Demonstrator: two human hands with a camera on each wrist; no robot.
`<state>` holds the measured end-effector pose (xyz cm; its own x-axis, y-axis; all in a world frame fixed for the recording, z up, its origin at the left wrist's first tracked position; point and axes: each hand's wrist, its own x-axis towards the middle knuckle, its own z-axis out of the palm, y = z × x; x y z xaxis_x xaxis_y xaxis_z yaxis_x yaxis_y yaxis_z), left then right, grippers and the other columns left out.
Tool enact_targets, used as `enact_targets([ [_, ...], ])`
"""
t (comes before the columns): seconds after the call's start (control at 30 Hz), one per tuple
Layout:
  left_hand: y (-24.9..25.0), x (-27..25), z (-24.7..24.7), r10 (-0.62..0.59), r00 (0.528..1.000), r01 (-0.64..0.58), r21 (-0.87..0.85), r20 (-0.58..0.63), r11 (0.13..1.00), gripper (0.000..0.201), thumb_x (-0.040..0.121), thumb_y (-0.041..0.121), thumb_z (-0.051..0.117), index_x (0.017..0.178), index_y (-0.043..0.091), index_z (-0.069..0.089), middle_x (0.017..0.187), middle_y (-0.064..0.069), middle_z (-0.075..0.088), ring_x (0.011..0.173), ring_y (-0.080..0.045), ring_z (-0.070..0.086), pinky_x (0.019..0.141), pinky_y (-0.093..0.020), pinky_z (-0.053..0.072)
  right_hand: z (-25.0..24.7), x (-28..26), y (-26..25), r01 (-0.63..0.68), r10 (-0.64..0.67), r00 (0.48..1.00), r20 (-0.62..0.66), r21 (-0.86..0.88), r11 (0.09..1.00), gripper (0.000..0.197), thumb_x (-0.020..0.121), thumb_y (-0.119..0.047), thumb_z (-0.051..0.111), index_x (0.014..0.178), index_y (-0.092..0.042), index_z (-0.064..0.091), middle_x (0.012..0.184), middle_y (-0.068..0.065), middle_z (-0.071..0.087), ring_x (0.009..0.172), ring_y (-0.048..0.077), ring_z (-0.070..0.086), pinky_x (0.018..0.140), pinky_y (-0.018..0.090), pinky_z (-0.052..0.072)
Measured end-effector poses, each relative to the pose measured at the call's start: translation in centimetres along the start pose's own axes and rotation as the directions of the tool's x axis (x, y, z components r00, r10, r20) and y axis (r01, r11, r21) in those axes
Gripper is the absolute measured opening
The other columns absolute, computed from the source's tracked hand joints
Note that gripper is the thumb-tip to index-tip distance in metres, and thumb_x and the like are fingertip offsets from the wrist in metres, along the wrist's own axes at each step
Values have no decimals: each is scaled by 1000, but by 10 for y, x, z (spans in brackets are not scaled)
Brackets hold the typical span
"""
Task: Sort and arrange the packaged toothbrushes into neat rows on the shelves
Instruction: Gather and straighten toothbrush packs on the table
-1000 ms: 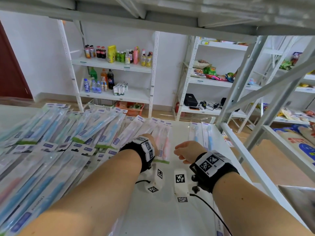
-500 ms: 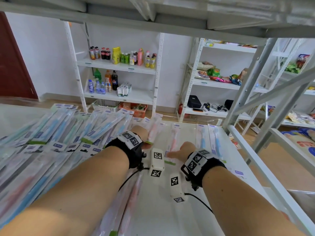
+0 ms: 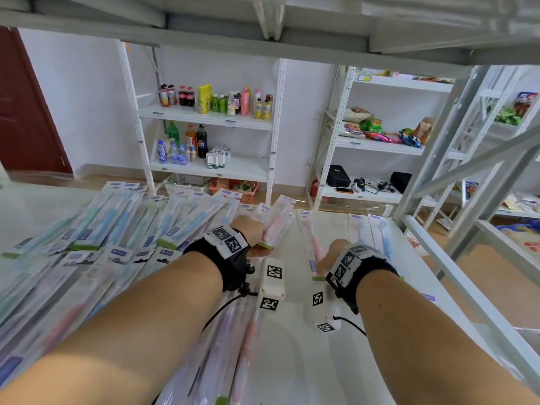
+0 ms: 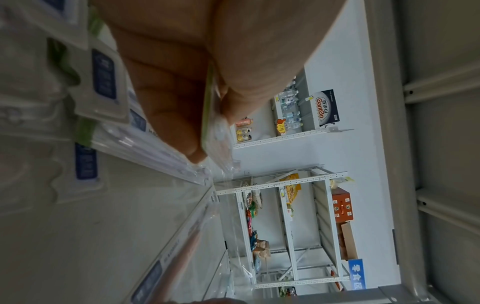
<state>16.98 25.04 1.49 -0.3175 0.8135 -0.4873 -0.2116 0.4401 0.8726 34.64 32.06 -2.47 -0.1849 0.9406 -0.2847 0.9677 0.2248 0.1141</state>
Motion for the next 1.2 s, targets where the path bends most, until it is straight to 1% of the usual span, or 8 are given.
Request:
enact_targets([
  [0.2, 0, 0, 7, 60, 998, -59, 17, -5, 998, 19, 94, 1, 47, 111, 1, 54, 82, -17, 58, 63, -28, 58, 62, -36, 54, 4, 9, 6, -143, 142, 990, 20, 233, 962, 51, 51, -67, 64, 72, -21, 58, 64, -2, 59, 57, 18, 56, 47, 24, 36],
  [0.4, -10, -16, 18, 97, 995, -98, 36, 24, 995, 29, 91, -5, 46, 119, -5, 52, 117, -22, 59, 96, -33, 63, 77, -40, 56, 8, -9, 18, -157, 176, 984, 0, 451, 879, 51, 59, -59, 72, 71, -14, 51, 74, 3, 60, 68, 21, 57, 74, 35, 52],
  [0.5, -18, -29, 29, 176, 984, -174, 94, -5, 980, 14, 89, -5, 47, 98, -3, 57, 101, -20, 56, 75, -25, 59, 75, -36, 53, 4, -34, 34, -127, 174, 985, -23, 589, 798, 41, 76, -44, 71, 82, -5, 59, 82, 5, 61, 64, 15, 53, 55, 22, 42],
  [0.63, -36, -59, 49, 138, 989, -146, 167, 57, 975, 14, 93, 1, 46, 81, 7, 52, 96, -17, 52, 87, -21, 48, 74, -21, 42, 8, -76, 70, -24, 139, 988, -67, 824, 566, 61, 76, -28, 74, 125, -4, 48, 103, 13, 57, 84, 21, 49, 72, 27, 42],
  [0.73, -57, -82, 73, 149, 983, -168, 207, 105, 964, 28, 86, -11, 43, 63, 4, 47, 69, -12, 48, 67, -23, 50, 58, -24, 45, 19, -111, 100, -23, 164, 985, -52, 906, 422, 70, 76, -16, 74, 136, -10, 40, 82, 3, 50, 61, 11, 43, 45, 13, 38],
  [0.83, -79, -102, 93, 110, 972, -166, 270, 210, 948, 27, 87, -10, 46, 68, 10, 49, 68, -5, 51, 58, -15, 51, 45, -18, 48, 34, -140, 127, -41, 189, 980, -56, 880, 473, 71, 75, -18, 74, 138, -14, 40, 80, 2, 49, 55, 9, 39, 43, 19, 32],
  [0.97, -111, -128, 117, 75, 951, -164, 286, 299, 944, 21, 81, -14, 46, 74, 4, 56, 79, -18, 55, 77, -29, 57, 83, -45, 54, 58, -180, 153, -82, 223, 974, -44, 847, 525, 69, 72, -24, 75, 134, -16, 44, 88, 8, 56, 53, 11, 41, 46, 24, 33],
  [1.2, -151, -150, 135, 146, 945, -281, 499, 292, 820, 33, 85, 1, 53, 117, -7, 59, 116, -26, 62, 106, -36, 62, 93, -46, 51, 79, -230, 165, -95, 172, 985, -2, 828, 553, 70, 75, -16, 72, 136, -17, 39, 63, 5, 56, 38, 13, 47, 37, 18, 37],
])
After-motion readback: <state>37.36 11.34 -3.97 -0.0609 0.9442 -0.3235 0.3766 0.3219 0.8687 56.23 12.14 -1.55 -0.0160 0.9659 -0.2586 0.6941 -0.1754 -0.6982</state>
